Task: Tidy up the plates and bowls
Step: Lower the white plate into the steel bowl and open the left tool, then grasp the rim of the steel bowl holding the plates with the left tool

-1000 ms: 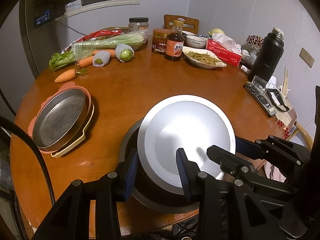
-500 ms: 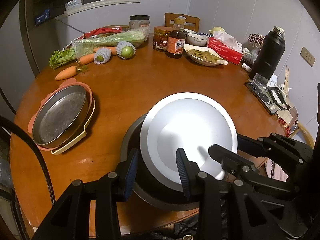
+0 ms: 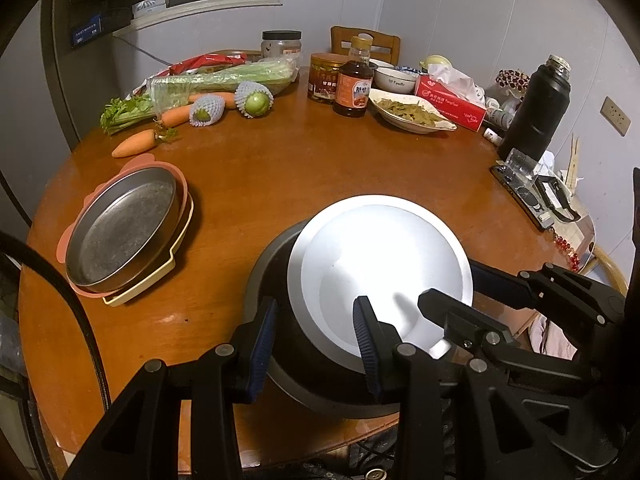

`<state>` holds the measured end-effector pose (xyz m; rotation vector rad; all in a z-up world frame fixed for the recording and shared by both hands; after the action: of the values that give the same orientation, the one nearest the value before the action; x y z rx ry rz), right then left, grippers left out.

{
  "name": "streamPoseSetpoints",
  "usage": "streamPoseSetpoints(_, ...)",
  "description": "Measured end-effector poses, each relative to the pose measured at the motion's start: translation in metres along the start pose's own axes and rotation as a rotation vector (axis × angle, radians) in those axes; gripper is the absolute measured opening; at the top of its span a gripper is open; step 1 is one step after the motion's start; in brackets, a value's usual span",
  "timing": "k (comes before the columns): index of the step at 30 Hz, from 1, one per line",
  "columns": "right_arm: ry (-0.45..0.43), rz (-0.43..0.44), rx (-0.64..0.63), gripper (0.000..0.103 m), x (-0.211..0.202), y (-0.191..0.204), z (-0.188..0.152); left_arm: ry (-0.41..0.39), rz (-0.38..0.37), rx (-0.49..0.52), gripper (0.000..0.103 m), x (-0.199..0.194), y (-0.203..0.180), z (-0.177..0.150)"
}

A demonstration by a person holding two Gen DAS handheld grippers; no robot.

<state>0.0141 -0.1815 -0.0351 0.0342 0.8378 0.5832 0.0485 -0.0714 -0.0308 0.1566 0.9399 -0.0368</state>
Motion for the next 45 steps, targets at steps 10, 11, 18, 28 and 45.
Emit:
streamPoseSetpoints(10, -0.024, 0.003, -0.002, 0.042, -0.008, 0.001, 0.002, -0.021, 0.006, -0.011, 0.041, -0.009, 0.003, 0.0)
streamPoseSetpoints(11, -0.03, 0.003, -0.002, 0.042, -0.009, 0.002, 0.002, -0.027, 0.007, -0.016, 0.042, -0.01, 0.003, 0.0)
streamPoseSetpoints(18, -0.057, -0.007, 0.003, 0.048, -0.017, -0.002, 0.006, -0.055, 0.009, -0.036, 0.049, -0.019, 0.011, 0.003)
streamPoseSetpoints(28, -0.077, -0.018, 0.039, 0.054, -0.021, -0.012, 0.011, -0.032, 0.025, -0.102, 0.059, -0.011, 0.029, 0.004)
streamPoseSetpoints(45, -0.009, 0.021, 0.157, 0.057, 0.009, -0.035, 0.001, 0.085, -0.044, -0.136, 0.062, 0.026, 0.024, -0.001)
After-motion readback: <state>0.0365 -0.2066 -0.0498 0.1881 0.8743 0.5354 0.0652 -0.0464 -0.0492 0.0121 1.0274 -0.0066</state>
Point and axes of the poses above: each gripper's, at about its wrist camera, not at the fingertips, and x roughly the way its jaws point, y to its left, z to its top, the point moved 2 cm from there along x, roughly the way its jaws point, and after that the axes turned 15 degrees about z, right-handed, at the moved point
